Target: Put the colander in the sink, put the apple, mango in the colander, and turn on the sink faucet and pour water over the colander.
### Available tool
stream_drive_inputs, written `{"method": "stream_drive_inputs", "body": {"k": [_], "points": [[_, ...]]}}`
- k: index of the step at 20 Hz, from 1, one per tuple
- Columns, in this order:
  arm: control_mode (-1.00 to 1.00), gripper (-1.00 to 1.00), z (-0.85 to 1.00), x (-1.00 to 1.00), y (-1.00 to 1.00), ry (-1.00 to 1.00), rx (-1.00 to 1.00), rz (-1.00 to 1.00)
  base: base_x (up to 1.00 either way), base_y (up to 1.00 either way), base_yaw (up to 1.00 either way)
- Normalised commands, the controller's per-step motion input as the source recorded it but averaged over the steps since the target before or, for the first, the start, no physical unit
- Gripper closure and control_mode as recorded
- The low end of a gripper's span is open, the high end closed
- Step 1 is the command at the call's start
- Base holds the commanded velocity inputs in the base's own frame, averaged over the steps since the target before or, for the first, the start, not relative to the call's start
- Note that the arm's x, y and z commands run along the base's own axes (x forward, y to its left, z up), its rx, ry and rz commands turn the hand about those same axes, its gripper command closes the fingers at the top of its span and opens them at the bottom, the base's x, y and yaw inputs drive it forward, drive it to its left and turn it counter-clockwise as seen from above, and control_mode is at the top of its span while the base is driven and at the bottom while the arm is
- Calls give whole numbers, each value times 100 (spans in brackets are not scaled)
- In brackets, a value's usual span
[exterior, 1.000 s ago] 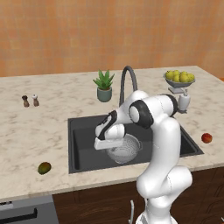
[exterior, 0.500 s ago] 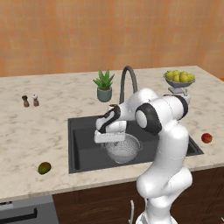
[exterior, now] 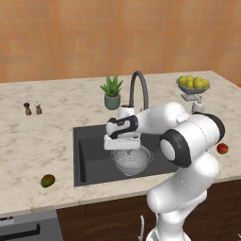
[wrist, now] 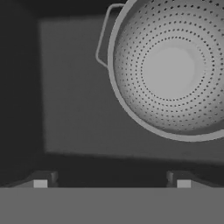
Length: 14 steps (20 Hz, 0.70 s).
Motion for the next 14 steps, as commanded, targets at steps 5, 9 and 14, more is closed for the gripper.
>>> {"method": "stream_drive_inputs", "body": {"k": [5,9,14], "points": [[-100,-100,56,-53,-47,-1,-6,-6,0,0,0],[-100,-100,44,-21,-91,0,-4,-8,0,0,0],[-100,-100,20,-13,-100,0,-1,-9,0,0,0]]}}
